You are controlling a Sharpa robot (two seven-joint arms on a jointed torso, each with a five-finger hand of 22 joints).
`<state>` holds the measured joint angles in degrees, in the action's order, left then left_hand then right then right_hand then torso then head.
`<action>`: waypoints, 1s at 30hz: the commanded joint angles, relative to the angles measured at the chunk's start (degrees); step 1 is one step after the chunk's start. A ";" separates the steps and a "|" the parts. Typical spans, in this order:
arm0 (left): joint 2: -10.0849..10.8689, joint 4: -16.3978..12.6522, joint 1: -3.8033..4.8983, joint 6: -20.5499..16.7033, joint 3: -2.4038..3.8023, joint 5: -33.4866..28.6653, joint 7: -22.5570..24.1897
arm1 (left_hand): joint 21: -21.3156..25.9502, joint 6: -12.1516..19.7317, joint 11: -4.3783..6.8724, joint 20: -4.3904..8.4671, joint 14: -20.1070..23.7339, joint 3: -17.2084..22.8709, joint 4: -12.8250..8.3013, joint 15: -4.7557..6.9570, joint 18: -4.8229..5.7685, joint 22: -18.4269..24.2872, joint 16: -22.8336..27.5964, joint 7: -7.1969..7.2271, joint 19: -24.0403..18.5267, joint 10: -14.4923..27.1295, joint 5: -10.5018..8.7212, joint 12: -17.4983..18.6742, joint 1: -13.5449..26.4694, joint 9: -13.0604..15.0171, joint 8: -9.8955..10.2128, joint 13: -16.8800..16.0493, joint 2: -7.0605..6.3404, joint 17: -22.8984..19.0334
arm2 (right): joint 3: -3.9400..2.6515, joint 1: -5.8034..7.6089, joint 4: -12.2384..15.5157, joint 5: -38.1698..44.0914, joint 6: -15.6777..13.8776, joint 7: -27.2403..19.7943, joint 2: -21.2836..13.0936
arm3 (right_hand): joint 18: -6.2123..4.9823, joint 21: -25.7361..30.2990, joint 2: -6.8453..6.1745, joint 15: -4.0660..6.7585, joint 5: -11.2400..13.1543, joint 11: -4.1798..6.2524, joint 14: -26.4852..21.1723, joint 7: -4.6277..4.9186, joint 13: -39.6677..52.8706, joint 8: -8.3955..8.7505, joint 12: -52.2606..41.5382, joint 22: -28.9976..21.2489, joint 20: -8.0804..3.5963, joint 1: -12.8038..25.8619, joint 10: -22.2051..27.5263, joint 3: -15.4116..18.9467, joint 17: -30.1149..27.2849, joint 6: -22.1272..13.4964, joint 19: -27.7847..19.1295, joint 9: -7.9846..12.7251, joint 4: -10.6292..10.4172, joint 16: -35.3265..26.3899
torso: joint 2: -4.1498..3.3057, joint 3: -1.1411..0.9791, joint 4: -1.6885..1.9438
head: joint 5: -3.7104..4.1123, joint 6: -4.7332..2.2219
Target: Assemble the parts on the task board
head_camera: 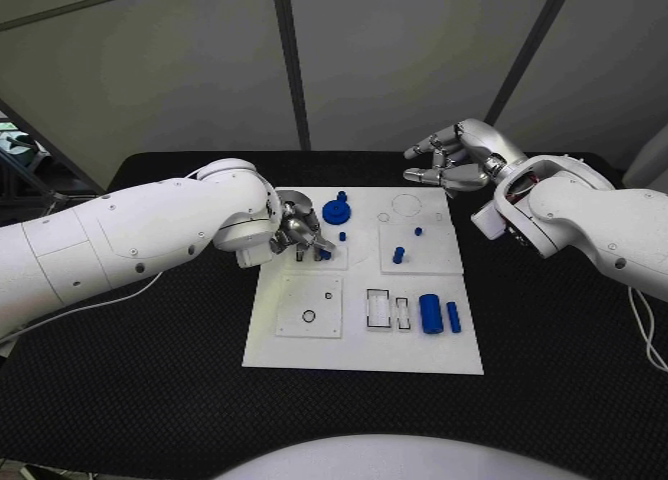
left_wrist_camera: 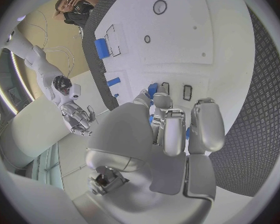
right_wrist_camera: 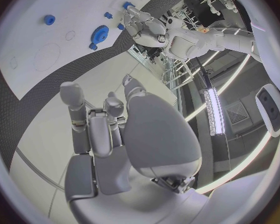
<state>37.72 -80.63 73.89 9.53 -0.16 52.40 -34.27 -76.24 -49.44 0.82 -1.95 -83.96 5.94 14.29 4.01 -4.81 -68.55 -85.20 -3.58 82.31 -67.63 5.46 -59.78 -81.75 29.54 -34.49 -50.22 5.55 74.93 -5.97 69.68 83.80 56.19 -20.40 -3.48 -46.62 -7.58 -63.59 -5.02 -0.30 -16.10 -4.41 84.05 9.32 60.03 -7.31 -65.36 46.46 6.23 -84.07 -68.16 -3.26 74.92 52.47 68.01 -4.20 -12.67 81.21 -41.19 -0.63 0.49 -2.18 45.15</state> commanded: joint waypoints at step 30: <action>4.67 -6.36 -0.50 -10.73 -0.09 4.61 0.75 | -0.70 1.36 0.10 0.14 -4.07 34.19 -10.11 0.38 0.98 -2.27 0.48 0.35 0.59 -1.84 -0.46 -0.85 13.01 7.14 -4.73 -0.89 -10.39 8.36 | -0.05 0.08 -0.88 1.73 0.95 -0.52 0.14 | -0.47 0.28 0.33 0.50 -0.44 0.17 2.55 -0.02 -0.09 -0.39 0.22 -0.14 -0.26 -0.08 0.06 0.24 0.96 0.44 -0.26 0.07 0.18 -0.36 | -0.06 -0.04 -0.08 | -1.44 0.34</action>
<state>42.48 -86.91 73.38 0.68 -0.26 53.93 -33.55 -76.58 -48.30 0.83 -1.75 -83.96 32.26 11.84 4.01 -4.80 -70.74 -84.99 -3.29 82.51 -68.84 4.99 -60.35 -69.42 36.56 -38.94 -51.06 -4.91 74.92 -5.97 69.67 82.85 57.41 -19.82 -3.53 -46.51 -7.58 -63.59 -5.02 -0.30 -16.31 -4.41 84.04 9.32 59.98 -7.31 -65.36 46.33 6.24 -84.07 -68.16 -3.26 74.91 52.47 68.01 -4.21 -12.67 81.21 -41.18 -0.68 0.50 -3.56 45.38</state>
